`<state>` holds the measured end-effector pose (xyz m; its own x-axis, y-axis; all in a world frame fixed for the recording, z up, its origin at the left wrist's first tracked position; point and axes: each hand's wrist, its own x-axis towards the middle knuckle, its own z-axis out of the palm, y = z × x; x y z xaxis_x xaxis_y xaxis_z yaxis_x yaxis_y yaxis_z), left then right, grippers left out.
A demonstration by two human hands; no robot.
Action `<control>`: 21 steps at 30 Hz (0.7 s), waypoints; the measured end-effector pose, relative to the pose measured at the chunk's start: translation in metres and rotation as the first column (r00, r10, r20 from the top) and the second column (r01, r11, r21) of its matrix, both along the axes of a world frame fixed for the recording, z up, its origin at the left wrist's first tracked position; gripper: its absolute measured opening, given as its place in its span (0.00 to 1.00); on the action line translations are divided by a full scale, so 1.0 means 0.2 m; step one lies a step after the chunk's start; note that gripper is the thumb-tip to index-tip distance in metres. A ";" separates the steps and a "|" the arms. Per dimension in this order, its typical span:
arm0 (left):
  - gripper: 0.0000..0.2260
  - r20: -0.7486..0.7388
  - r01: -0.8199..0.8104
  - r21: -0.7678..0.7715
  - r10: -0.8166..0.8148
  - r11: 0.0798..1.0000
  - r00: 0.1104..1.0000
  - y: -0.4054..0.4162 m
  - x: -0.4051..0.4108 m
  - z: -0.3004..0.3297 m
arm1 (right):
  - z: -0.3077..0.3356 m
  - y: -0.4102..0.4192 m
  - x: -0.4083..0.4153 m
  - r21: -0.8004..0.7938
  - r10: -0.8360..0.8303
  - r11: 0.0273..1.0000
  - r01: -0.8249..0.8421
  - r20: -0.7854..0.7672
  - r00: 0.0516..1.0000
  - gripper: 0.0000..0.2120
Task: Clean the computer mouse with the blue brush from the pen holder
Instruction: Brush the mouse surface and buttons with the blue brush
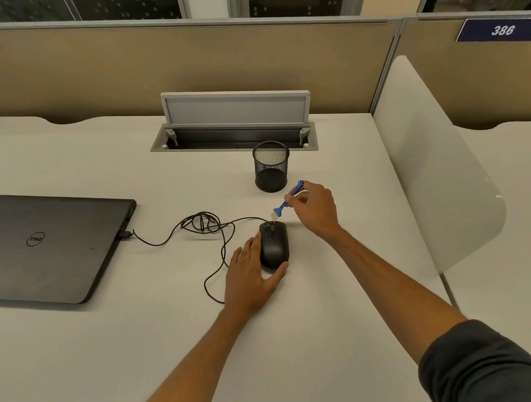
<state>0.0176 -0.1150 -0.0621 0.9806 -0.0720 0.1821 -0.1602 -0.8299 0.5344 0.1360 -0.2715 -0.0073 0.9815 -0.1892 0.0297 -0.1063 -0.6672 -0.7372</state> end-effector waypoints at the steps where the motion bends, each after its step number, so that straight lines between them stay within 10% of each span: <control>1: 0.37 0.000 -0.002 0.000 0.002 1.000 1.000 0.00 0.00 0.00 | 0.00 0.01 0.00 -0.004 0.022 1.000 -0.022 -0.007 1.000 0.16; 15: 0.38 -0.003 -0.012 -0.043 0.012 0.999 1.000 0.00 -0.01 0.00 | 0.00 -0.07 -0.11 -0.038 -0.072 0.996 0.076 0.086 0.994 0.18; 21: 0.40 -0.123 -0.073 -0.166 0.053 0.983 0.991 -0.04 0.01 -0.01 | 0.04 -0.05 -0.32 0.108 0.225 0.964 -0.243 0.151 0.963 0.06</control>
<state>0.0202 -0.1224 -0.0641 0.9975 0.0131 0.0696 -0.0379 -0.7318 0.6805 0.0729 -0.2815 -0.0001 0.9870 0.0346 0.1568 0.1488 -0.5633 -0.8128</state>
